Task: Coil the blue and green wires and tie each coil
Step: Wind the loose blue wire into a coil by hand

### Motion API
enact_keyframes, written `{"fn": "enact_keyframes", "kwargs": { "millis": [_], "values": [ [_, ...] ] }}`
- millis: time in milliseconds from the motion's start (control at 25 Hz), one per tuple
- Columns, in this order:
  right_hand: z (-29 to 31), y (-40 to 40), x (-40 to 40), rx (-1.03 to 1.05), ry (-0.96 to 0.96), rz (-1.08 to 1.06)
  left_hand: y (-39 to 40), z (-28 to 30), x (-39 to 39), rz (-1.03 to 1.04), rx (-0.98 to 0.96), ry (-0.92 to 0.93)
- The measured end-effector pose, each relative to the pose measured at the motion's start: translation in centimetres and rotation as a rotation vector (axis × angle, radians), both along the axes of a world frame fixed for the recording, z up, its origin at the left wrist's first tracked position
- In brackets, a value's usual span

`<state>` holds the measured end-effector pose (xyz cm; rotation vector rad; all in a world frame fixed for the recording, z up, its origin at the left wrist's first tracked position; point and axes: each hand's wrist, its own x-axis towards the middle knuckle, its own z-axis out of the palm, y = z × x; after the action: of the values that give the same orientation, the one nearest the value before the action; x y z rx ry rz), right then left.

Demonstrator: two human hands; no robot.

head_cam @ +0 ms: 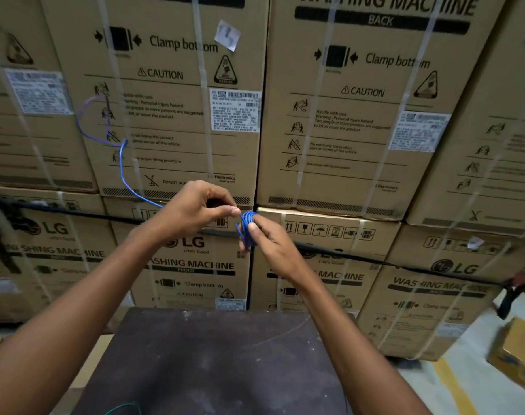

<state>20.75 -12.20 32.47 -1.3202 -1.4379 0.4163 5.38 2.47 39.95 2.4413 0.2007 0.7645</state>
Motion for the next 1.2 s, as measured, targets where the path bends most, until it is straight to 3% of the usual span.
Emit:
{"fn": "enact_keyframes", "kwargs": {
  "millis": [200, 320, 520, 680, 880, 1040, 1200],
  "values": [
    [3.2, -0.7, -1.6, 0.070, 0.403, 0.340, 0.6, 0.4, 0.8, -0.108, -0.417, -0.240],
    [5.2, -0.7, -2.7, 0.134, 0.537, 0.451, 0.2, -1.7, 1.3, -0.145, -0.683, -0.325],
    [7.4, 0.0, -3.0, 0.269, 0.637, 0.419, -1.8, -5.2, 1.6, -0.125, -0.862, -0.333],
    [8.3, 0.4, -2.1, 0.367, 0.697, 0.279, -3.4, -6.9, 1.4, -0.062, -0.796, -0.282],
    [8.0, 0.3, -3.4, 0.347, 0.957, 0.372, -3.9, -7.2, 1.8, 0.041, -0.758, -0.329],
    [7.7, 0.6, -3.5, 0.354, 0.812, 0.236, -4.2, -7.2, 1.1, -0.001, -0.662, -0.233],
    [7.7, 0.5, -1.7, 0.410, 0.505, 0.047, -5.1, -7.6, -0.6, -0.054, -0.415, -0.070]
  ]
}}
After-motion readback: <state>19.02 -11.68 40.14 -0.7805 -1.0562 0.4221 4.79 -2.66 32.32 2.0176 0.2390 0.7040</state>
